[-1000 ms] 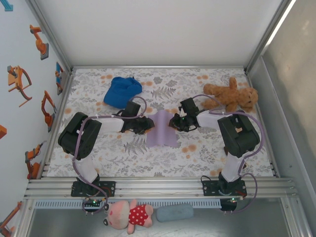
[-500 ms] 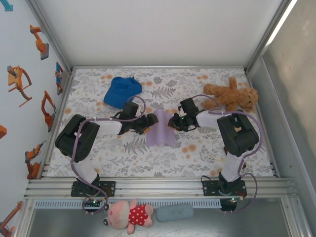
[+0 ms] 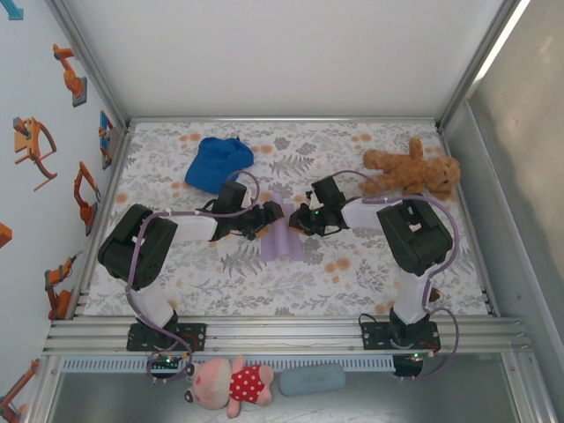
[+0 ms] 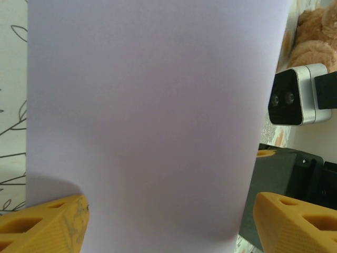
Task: Fold a paper plane with a square sheet of paper (pick it up from the middle)
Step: First fold in half a square sheet of paper at the center of the table.
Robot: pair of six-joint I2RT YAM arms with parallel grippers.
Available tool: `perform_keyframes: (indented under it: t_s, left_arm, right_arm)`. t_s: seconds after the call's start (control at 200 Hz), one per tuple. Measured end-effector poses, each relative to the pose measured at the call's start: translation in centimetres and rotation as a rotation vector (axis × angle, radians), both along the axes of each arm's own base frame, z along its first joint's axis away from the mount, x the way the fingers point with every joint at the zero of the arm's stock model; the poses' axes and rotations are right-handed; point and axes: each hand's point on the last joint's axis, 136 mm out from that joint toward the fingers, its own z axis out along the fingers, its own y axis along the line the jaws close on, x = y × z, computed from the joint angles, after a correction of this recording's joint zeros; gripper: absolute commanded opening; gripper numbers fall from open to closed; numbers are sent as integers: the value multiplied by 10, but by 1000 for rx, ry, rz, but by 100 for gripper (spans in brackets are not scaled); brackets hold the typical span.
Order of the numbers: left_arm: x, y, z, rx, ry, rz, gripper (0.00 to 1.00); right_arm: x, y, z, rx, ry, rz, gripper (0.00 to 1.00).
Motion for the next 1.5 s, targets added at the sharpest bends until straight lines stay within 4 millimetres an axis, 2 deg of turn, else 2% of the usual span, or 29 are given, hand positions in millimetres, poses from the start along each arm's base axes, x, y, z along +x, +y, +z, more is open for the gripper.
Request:
perform_keyframes:
  t_s: [0.145,0.295,0.371,0.446,0.541,0.651,0.751,0.841,0.926,1.067,1.162,1.312,1.502]
  left_arm:
    - [0,1,-4,10,14,1,69]
    - [0,3,-10,29,30,-1,47]
    - [-2,4,-13,43,36,-11,39]
    - [-4,4,-13,51,34,-23,34]
    - [-3,4,-7,48,15,-34,30]
    - [0,4,15,10,-31,-48,27]
    - [8,7,49,-59,-94,-51,26]
    - [17,13,78,-133,-148,-48,25]
    - [25,17,99,-204,-178,-43,25]
    - [29,17,120,-304,-184,-55,24]
    - [26,12,133,-360,-184,-85,24]
    - [23,7,151,-427,-192,-121,24]
    - [21,4,162,-462,-196,-144,24]
  right_arm:
    - [-2,5,1,18,13,0,19]
    - [0,7,4,31,5,-2,19]
    - [0,7,7,33,-3,-3,20]
    - [1,5,16,36,-26,-4,22]
    - [5,-2,38,48,-94,-14,26]
    - [14,-16,70,73,-191,-33,35]
    - [23,-29,99,110,-275,-60,45]
    - [30,-37,116,158,-323,-80,53]
    - [33,-37,128,210,-351,-80,58]
    - [33,-28,147,300,-378,-49,64]
    - [31,-22,155,350,-386,-20,66]
    - [31,-15,154,389,-366,9,67]
    - [29,-8,161,444,-349,39,66]
